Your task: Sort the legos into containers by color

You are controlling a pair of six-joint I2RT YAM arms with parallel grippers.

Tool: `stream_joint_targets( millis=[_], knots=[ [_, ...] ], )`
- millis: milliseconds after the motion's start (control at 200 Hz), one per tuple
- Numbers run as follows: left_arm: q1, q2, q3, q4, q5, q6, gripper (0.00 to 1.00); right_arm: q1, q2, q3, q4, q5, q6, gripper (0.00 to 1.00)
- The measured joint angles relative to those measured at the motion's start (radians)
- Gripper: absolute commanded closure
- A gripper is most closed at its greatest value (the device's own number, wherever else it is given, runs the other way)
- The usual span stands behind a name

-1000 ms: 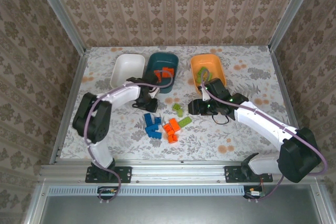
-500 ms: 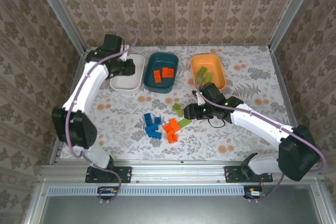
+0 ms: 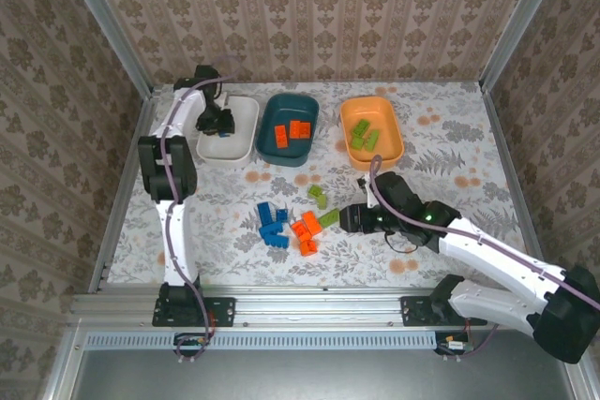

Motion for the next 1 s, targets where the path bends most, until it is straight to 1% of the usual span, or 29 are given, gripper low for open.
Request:
stream_joint_targets(
  millis=[95,290,475,565,660,760,885,1000],
  knots=[
    [-0.003,0.043,0.054,-0.012,0.000,0.008,0.64,0.000,-0.008,-0.002,-0.015,0.010,0.005,0.44],
    [-0.004,0.064,0.075,-0.025,0.001,0.019,0.49,0.000,-0.037,-0.016,-0.030,0.027,0.018,0.44],
    [-0.007,0.059,0.069,-0.024,0.005,0.020,0.45,0.000,-0.056,-0.023,-0.032,0.031,0.032,0.44],
    [-0.011,0.025,0.027,-0.019,0.007,0.019,0.44,0.000,-0.060,-0.023,-0.032,0.031,0.032,0.44],
    [-0.027,-0.082,-0.080,-0.010,0.004,0.018,0.38,0.002,-0.058,-0.023,-0.031,0.031,0.032,0.44],
    [-0.078,-0.272,-0.235,0.012,-0.007,0.009,0.32,0.002,-0.032,-0.022,-0.027,0.030,0.032,0.43],
    [-0.201,-0.587,-0.473,0.052,-0.018,-0.020,0.26,0.003,0.042,-0.018,-0.021,0.029,0.027,0.44],
    [-0.314,-0.814,-0.684,0.070,-0.015,-0.079,0.24,0.004,0.101,-0.004,-0.019,0.019,0.021,0.44]
  ],
)
